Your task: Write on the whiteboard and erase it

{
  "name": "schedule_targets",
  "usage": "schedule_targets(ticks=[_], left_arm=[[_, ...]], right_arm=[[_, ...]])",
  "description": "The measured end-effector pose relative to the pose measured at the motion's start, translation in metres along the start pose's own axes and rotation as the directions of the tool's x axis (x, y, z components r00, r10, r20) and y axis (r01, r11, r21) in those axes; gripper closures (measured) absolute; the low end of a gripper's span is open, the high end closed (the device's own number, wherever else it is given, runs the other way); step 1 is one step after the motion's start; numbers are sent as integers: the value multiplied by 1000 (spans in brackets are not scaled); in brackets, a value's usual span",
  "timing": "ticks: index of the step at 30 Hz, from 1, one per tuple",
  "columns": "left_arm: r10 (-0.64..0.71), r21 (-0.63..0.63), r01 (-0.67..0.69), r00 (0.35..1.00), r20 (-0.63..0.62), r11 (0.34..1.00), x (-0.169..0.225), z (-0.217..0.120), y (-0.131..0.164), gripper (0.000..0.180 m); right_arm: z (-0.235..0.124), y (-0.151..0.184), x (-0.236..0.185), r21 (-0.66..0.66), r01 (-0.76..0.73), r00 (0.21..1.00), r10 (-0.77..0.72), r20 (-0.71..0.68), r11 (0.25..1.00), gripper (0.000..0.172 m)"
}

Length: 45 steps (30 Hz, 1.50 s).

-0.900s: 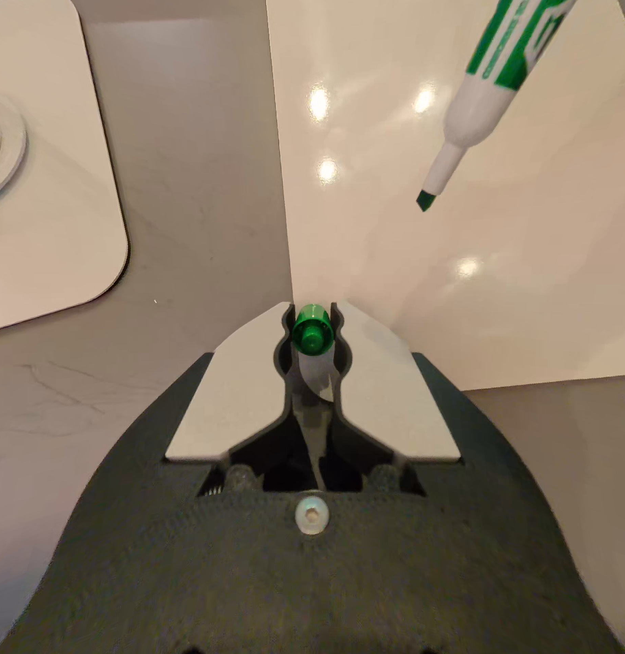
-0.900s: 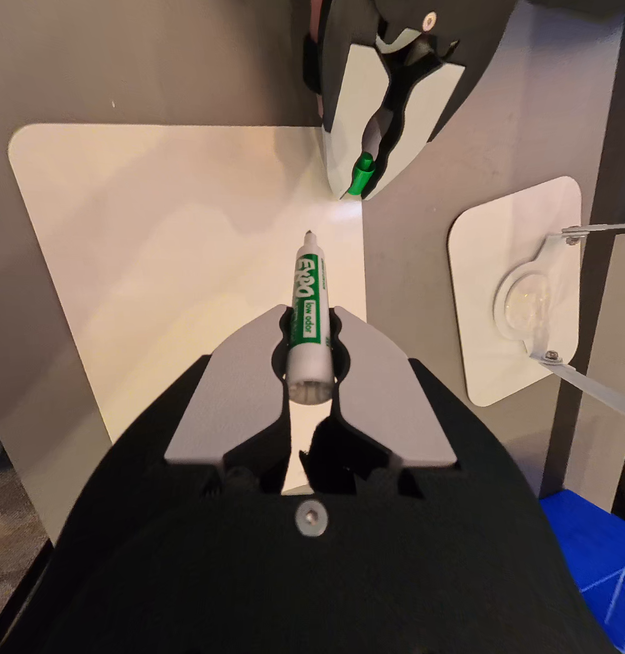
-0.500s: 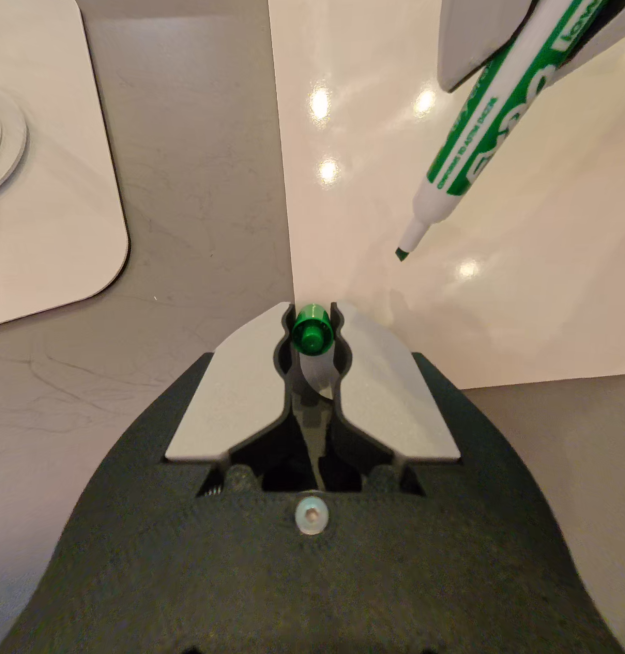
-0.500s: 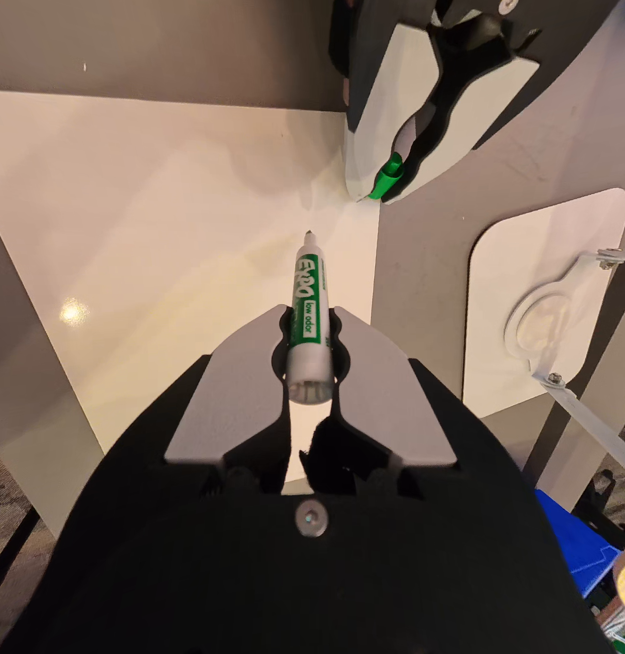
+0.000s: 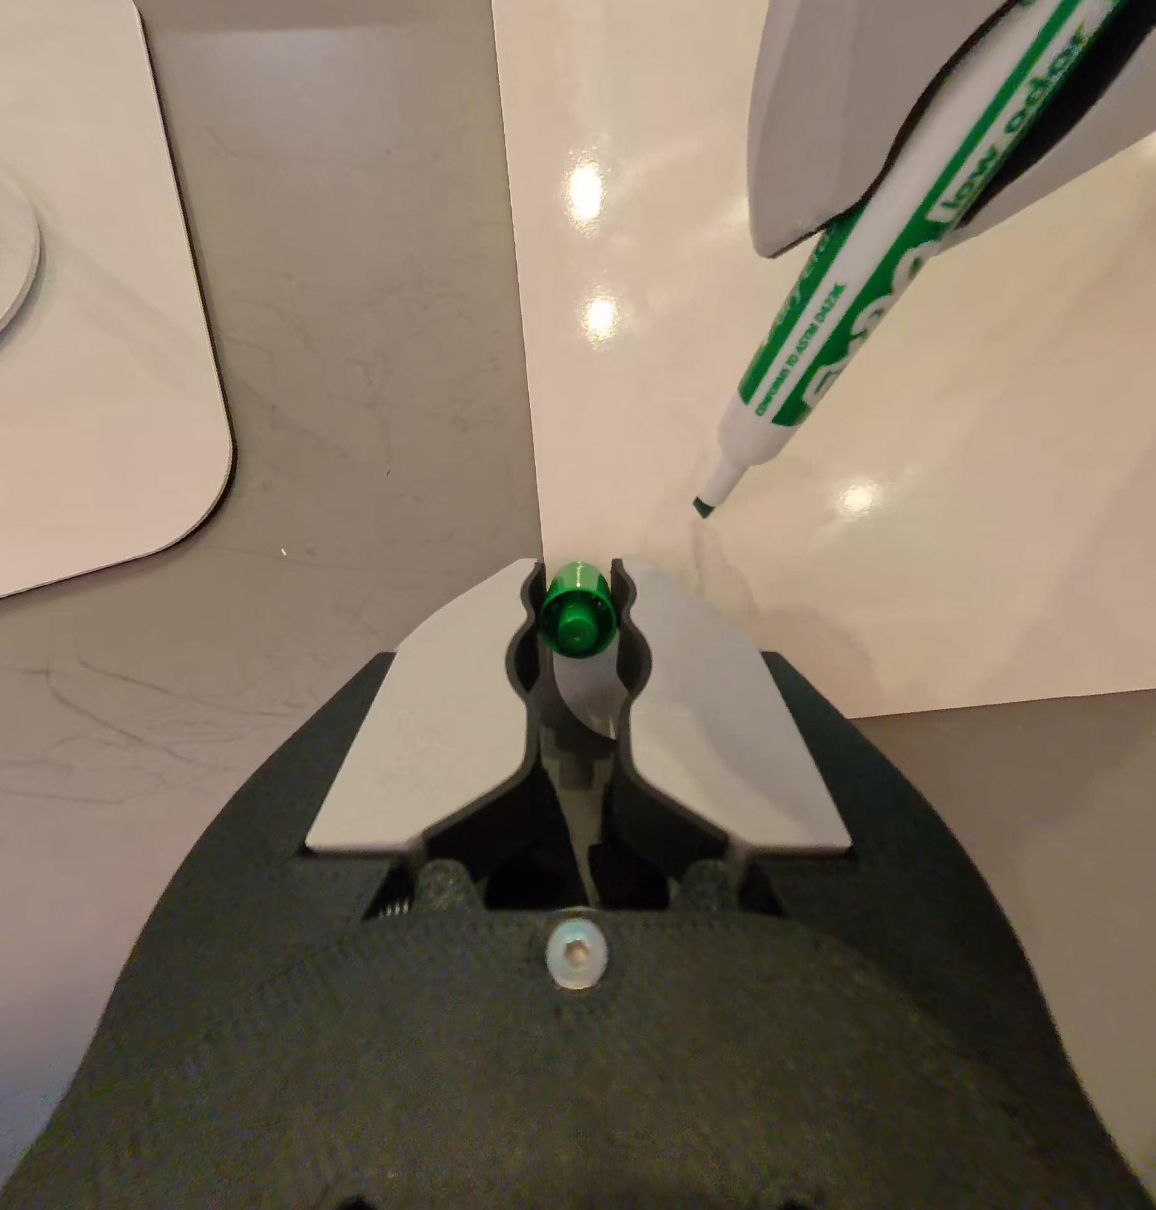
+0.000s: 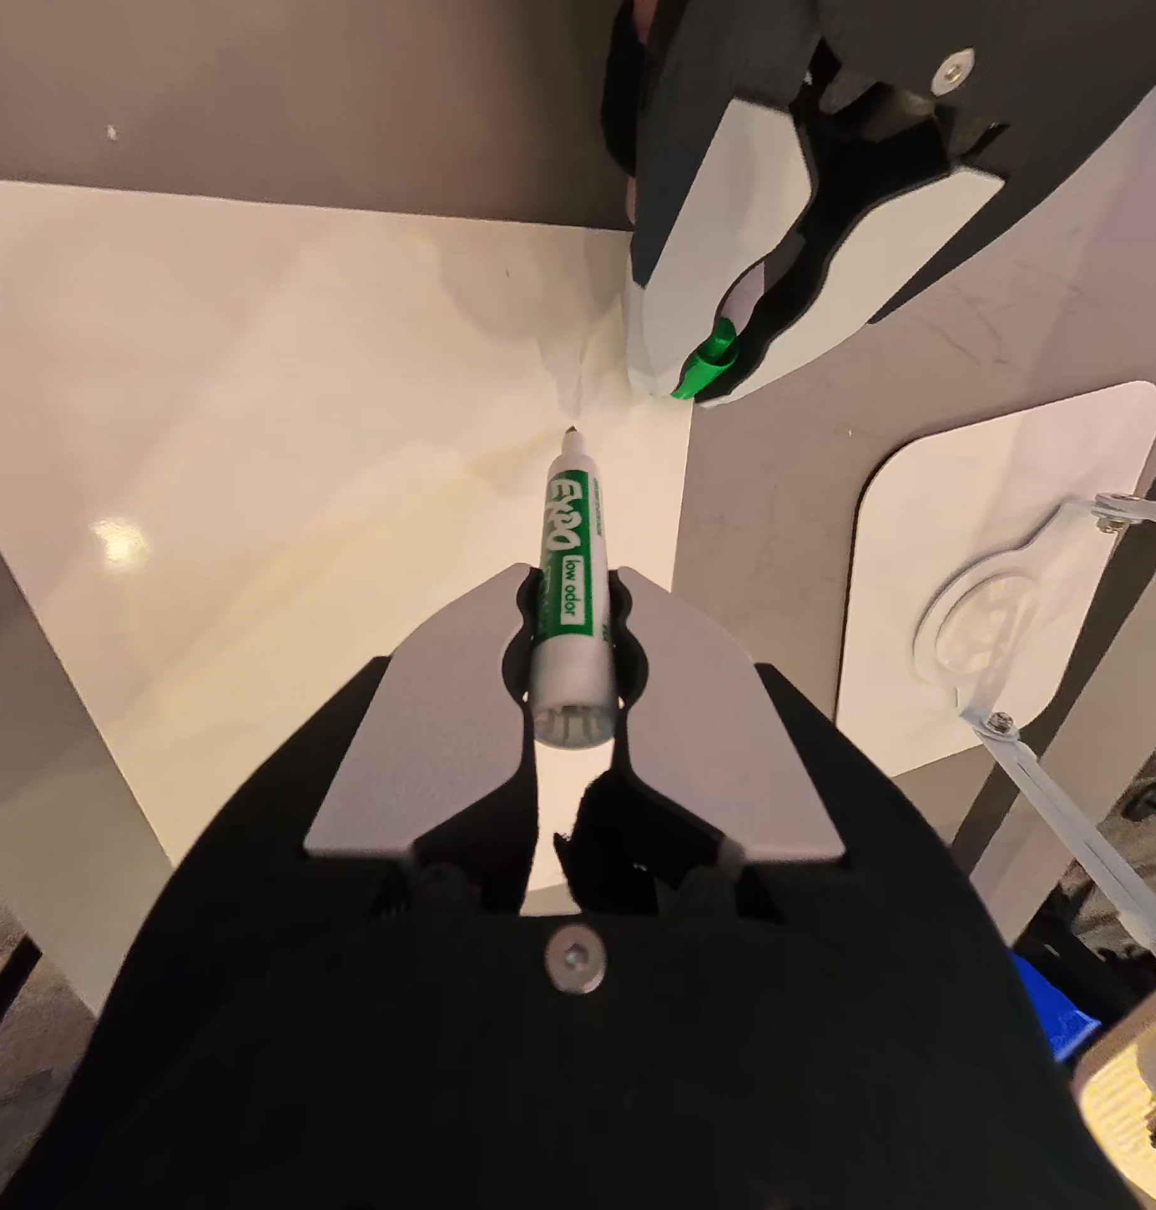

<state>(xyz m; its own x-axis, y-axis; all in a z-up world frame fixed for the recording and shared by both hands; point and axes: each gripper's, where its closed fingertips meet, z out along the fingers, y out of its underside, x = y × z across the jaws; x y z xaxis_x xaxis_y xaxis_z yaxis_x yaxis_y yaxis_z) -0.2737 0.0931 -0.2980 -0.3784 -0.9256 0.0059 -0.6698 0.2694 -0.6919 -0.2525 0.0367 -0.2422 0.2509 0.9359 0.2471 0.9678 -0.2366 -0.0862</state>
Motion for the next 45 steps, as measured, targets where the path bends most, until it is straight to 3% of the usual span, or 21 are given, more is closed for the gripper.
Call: schedule_targets(ticks=[14,28,38,45], left_arm=[[-7,0,7,1000,-8,1000,0,0,0,162],[-10,0,10,1000,-14,1000,1,0,0,161],[-12,0,12,1000,-17,1000,1,0,1,161],[-14,0,14,1000,-18,1000,1,0,1,161]], right_arm=[[4,-8,-2,6,25,1000,-25,13,1000,151],[-3,-17,-33,10,98,993,-99,60,995,151],[-11,6,-50,-44,90,992,-86,87,995,151],[-10,27,-39,-84,50,997,-44,62,995,151]])
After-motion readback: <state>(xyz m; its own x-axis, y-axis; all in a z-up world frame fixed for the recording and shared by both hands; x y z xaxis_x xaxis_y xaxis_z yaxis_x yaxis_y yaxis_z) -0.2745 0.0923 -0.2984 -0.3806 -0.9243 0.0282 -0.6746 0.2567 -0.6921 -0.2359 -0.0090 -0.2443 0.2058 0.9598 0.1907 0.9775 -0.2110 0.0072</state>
